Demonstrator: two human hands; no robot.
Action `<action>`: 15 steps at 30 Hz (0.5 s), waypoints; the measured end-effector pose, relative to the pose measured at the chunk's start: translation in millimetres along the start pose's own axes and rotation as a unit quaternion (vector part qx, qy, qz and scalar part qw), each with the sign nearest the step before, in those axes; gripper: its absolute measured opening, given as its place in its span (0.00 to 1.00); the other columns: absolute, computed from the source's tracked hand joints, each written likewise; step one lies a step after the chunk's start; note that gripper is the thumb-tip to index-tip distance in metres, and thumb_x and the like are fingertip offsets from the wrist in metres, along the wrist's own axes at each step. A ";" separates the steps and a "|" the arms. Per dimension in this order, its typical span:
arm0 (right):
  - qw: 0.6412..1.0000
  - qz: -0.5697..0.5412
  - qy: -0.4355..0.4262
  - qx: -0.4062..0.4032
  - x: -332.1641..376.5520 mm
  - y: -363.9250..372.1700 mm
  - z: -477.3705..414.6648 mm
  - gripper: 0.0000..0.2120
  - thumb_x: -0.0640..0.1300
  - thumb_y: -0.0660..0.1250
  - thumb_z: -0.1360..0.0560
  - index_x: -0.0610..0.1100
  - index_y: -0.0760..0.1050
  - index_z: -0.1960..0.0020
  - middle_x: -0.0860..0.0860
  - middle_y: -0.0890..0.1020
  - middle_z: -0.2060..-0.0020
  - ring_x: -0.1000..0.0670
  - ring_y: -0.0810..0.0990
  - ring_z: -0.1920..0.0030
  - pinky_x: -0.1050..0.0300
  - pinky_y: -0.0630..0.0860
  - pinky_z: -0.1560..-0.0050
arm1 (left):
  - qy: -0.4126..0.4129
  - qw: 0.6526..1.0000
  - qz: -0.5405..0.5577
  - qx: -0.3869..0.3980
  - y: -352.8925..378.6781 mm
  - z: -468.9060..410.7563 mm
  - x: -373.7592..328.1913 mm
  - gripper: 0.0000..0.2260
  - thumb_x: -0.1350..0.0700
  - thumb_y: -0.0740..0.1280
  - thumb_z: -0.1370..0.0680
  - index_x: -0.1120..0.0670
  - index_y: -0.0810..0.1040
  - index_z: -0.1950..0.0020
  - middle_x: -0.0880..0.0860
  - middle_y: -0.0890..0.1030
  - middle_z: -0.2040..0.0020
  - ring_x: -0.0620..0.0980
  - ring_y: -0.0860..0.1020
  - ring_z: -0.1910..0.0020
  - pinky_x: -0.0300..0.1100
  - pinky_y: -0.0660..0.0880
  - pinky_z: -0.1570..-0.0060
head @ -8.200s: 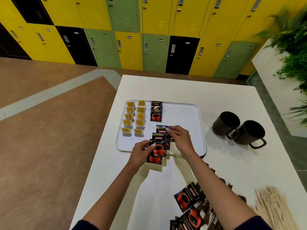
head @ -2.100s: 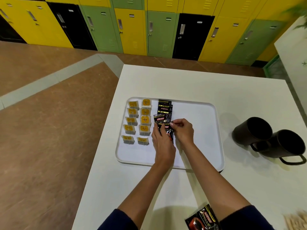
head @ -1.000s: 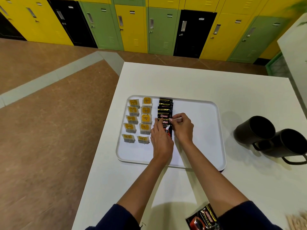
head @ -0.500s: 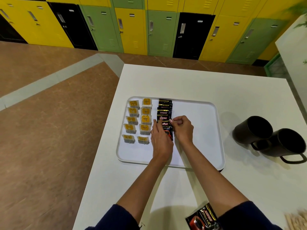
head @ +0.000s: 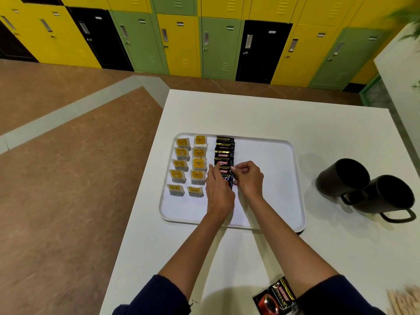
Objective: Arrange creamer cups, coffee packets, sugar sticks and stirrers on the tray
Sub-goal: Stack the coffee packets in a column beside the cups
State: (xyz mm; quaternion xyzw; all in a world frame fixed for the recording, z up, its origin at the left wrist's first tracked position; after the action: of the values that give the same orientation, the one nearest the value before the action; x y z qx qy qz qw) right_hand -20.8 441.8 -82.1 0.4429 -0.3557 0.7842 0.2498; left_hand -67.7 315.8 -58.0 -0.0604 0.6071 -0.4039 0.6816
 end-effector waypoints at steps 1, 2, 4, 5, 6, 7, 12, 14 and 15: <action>1.000 0.008 -0.004 -0.002 0.5 -1.1 -0.4 0.08 0.41 0.71 0.26 0.38 0.76 0.51 0.43 0.80 0.58 0.46 0.80 0.62 0.57 0.80 0.63 | -0.001 1.000 -0.005 0.001 -0.4 0.4 -0.7 0.28 0.69 0.57 0.23 0.57 0.53 0.25 0.58 0.53 0.23 0.56 0.52 0.24 0.50 0.56 0.27; 1.000 0.015 -0.006 -0.005 -0.2 -2.6 -1.0 0.08 0.42 0.71 0.26 0.39 0.76 0.52 0.44 0.81 0.59 0.47 0.80 0.63 0.54 0.80 0.61 | 0.001 1.000 -0.006 0.001 -0.9 1.7 -1.9 0.28 0.70 0.57 0.23 0.57 0.52 0.24 0.57 0.51 0.23 0.55 0.50 0.23 0.49 0.55 0.27; 1.000 0.022 -0.010 -0.013 -0.1 -6.9 -0.6 0.08 0.45 0.71 0.27 0.41 0.75 0.54 0.45 0.81 0.59 0.46 0.80 0.63 0.51 0.79 0.58 | 0.008 1.000 -0.002 0.001 -1.5 6.5 -4.8 0.30 0.70 0.56 0.23 0.57 0.50 0.24 0.57 0.48 0.22 0.54 0.47 0.23 0.48 0.53 0.27; 0.999 0.024 -0.015 -0.016 1.2 -9.3 0.6 0.08 0.46 0.71 0.27 0.42 0.75 0.55 0.45 0.82 0.60 0.45 0.80 0.62 0.51 0.79 0.58 | 0.014 1.000 -0.002 0.001 -1.2 9.3 -6.8 0.30 0.71 0.56 0.23 0.57 0.50 0.23 0.57 0.46 0.22 0.53 0.46 0.23 0.47 0.52 0.26; 0.999 0.024 -0.019 -0.017 2.3 -12.0 2.2 0.08 0.46 0.71 0.27 0.42 0.75 0.55 0.45 0.81 0.60 0.45 0.80 0.62 0.54 0.79 0.59 | 0.021 1.000 -0.003 0.003 -0.9 13.1 -8.7 0.31 0.72 0.56 0.23 0.57 0.49 0.23 0.56 0.45 0.22 0.53 0.45 0.23 0.46 0.52 0.26; 0.999 0.020 -0.023 -0.015 3.9 -14.2 3.0 0.08 0.45 0.71 0.27 0.42 0.75 0.55 0.45 0.80 0.60 0.46 0.79 0.62 0.58 0.78 0.62 | 0.029 1.000 -0.002 0.005 0.2 15.4 -10.3 0.31 0.72 0.55 0.23 0.57 0.49 0.23 0.56 0.44 0.22 0.52 0.45 0.23 0.45 0.52 0.26; 0.998 0.018 -0.060 -0.004 16.2 -41.9 25.4 0.09 0.43 0.69 0.25 0.37 0.76 0.51 0.47 0.79 0.59 0.49 0.79 0.60 0.68 0.76 0.65 | 0.117 0.993 -0.016 -0.015 -7.0 43.9 -29.0 0.30 0.74 0.55 0.26 0.61 0.54 0.25 0.59 0.54 0.24 0.57 0.53 0.25 0.50 0.56 0.26; 0.996 0.042 -0.079 0.007 15.7 -56.2 39.7 0.09 0.43 0.69 0.25 0.38 0.77 0.51 0.47 0.80 0.58 0.47 0.81 0.57 0.64 0.77 0.62 | 0.139 0.990 -0.026 -0.022 -9.3 58.8 -31.8 0.28 0.73 0.55 0.26 0.61 0.58 0.26 0.60 0.61 0.27 0.58 0.60 0.30 0.50 0.62 0.30; 0.995 0.052 -0.087 0.018 15.1 -62.0 46.4 0.08 0.42 0.69 0.25 0.38 0.77 0.51 0.48 0.80 0.59 0.48 0.80 0.57 0.67 0.76 0.63 | 0.146 0.989 -0.033 -0.022 -9.8 65.3 -32.0 0.26 0.72 0.56 0.25 0.61 0.59 0.27 0.60 0.65 0.30 0.58 0.63 0.32 0.50 0.64 0.33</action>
State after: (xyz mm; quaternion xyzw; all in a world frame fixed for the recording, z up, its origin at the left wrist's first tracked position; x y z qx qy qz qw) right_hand 39.7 445.4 -31.6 0.4947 -0.3845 0.7608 0.1692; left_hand -13.1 302.6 -10.8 -0.0359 0.7062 -0.4177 0.5705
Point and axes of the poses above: each hand's wrist, its own z-axis away from the middle knuckle, its own y-axis out of the palm, x = y × z, the point moved 10 cm from there along -z, towards the middle knuckle
